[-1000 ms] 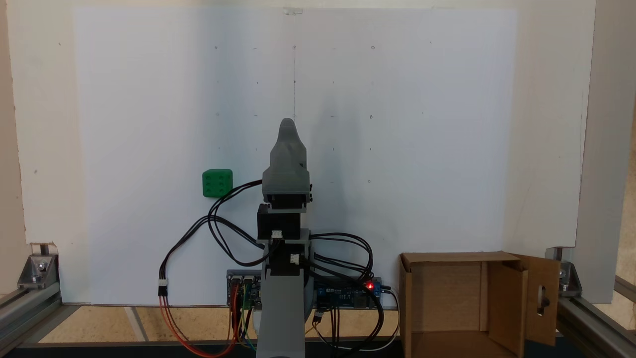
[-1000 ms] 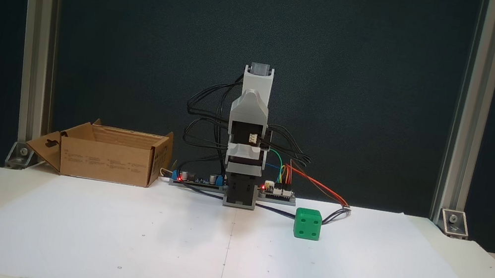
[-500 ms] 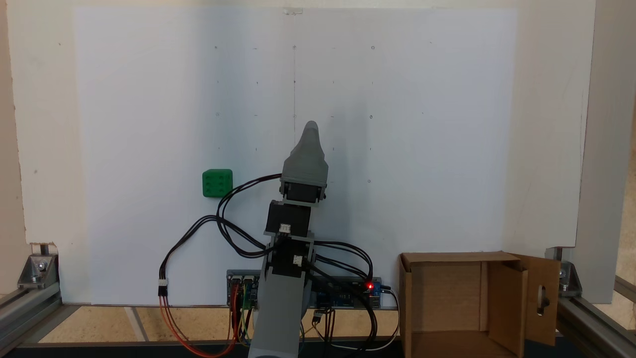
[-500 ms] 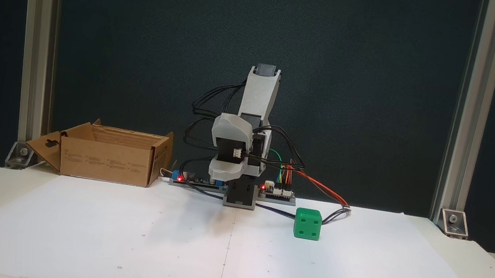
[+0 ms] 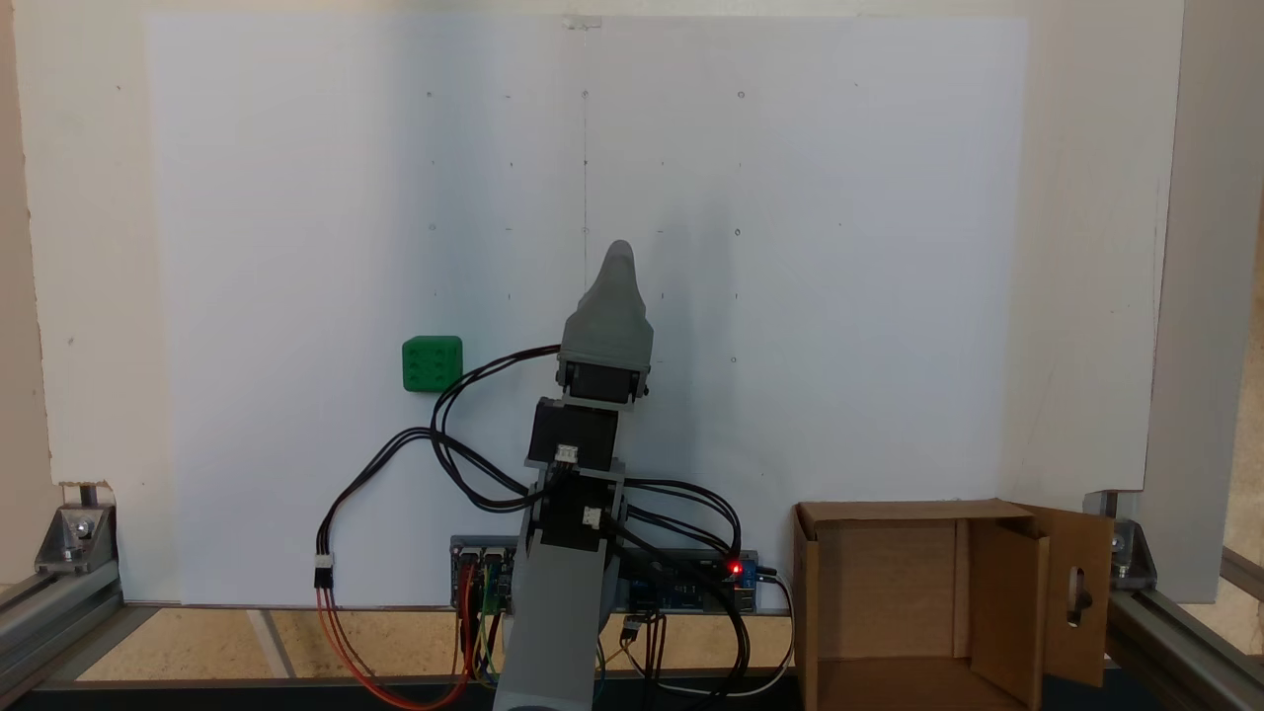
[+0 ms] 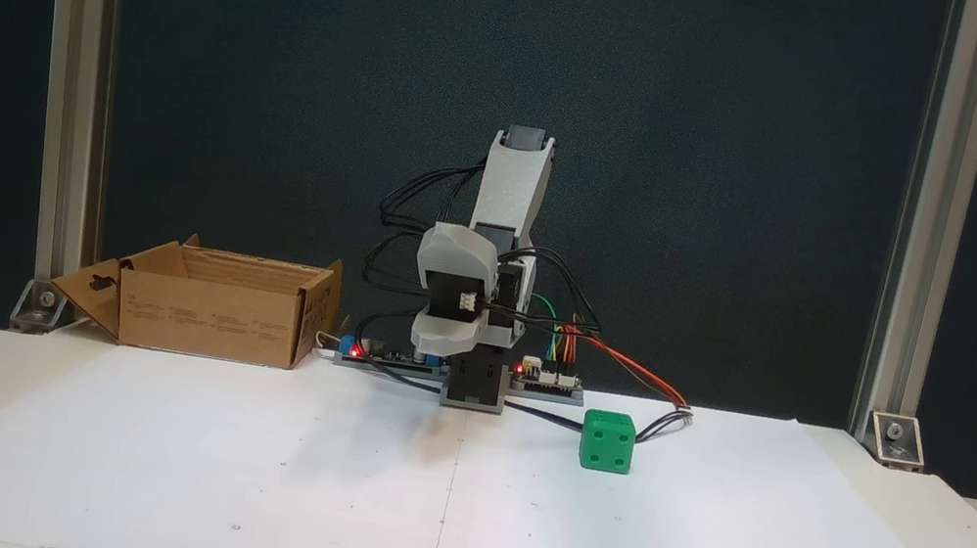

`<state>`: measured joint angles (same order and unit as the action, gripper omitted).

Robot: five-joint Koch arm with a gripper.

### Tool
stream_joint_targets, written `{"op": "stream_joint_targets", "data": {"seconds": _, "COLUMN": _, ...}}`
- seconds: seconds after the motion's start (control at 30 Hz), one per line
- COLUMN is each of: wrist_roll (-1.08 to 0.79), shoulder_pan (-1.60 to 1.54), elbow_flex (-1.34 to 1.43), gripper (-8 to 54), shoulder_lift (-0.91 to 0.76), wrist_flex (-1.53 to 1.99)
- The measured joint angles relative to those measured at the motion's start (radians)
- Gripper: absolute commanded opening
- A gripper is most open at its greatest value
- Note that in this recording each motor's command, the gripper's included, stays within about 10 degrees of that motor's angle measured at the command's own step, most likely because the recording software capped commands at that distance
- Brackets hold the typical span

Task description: Grasp a green dice and put it in the bin.

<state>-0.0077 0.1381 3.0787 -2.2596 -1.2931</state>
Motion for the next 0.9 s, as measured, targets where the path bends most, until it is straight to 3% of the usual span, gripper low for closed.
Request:
{"op": "stream_joint_targets", "data": {"seconds": 0.77, "wrist_roll": 0.0, "shoulder_pan": -0.002, "elbow_flex": 0.0, "gripper": 44.4, "shoulder_lift": 0.0, "wrist_flex": -0.034}}
{"op": "stream_joint_targets", "data": {"seconds": 0.9, "wrist_roll": 0.0, "shoulder_pan": -0.002, "elbow_flex": -0.074, "gripper": 44.2, "shoulder_lift": 0.0, "wrist_flex": 0.141}}
